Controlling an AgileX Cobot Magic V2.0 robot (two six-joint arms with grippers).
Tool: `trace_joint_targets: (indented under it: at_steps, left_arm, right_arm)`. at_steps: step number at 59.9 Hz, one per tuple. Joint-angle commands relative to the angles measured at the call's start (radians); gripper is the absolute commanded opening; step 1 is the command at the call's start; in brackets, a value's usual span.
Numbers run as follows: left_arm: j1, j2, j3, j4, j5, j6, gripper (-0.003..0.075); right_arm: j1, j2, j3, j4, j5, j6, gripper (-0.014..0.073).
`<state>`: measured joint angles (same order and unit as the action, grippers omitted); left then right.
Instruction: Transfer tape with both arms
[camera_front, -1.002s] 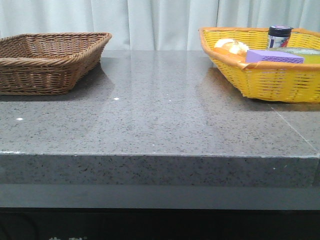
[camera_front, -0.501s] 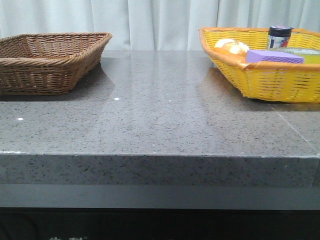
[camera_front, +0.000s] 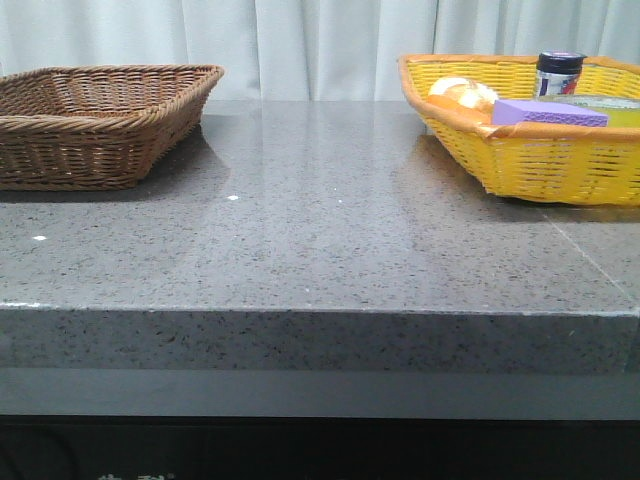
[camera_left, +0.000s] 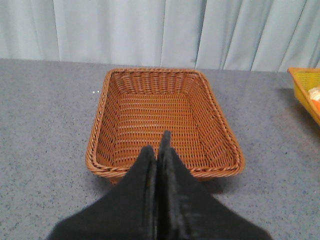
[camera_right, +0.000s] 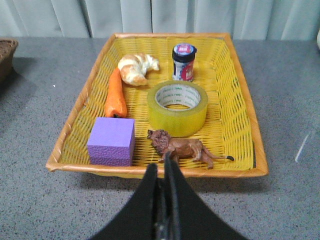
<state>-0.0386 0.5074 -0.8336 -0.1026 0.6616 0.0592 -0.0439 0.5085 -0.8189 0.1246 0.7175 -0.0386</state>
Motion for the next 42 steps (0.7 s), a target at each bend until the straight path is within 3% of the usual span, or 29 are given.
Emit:
trace_joint_targets:
  at_steps: [1, 21, 24, 32, 37, 42]
  left_arm:
    - [0.002, 0.049, -0.030, -0.011, -0.071, -0.009, -0.0020]
    - [0.002, 0.217, -0.030, 0.015, -0.084, -0.009, -0.0020]
    - [0.002, 0.238, -0.030, 0.018, -0.099, -0.009, -0.0020]
    - [0.002, 0.277, -0.030, 0.020, -0.137, 0.001, 0.0027]
    - [0.002, 0.297, -0.030, 0.020, -0.162, 0.001, 0.0167]
    - [0.002, 0.306, -0.030, 0.020, -0.181, 0.001, 0.0382]
  right_arm:
    - [-0.008, 0.059, -0.024, 0.000, -0.068, -0.005, -0.0067]
    - [-0.008, 0.245, -0.024, -0.001, -0.077, -0.015, -0.0060]
    - [-0.008, 0.266, -0.024, -0.001, -0.077, -0.023, -0.0026]
    - [-0.008, 0.312, -0.024, -0.001, -0.077, -0.032, 0.0206]
    - [-0.008, 0.340, -0.024, -0.001, -0.078, -0.032, 0.0404]
    - [-0.008, 0.368, -0.024, -0.001, -0.079, -0.032, 0.0555]
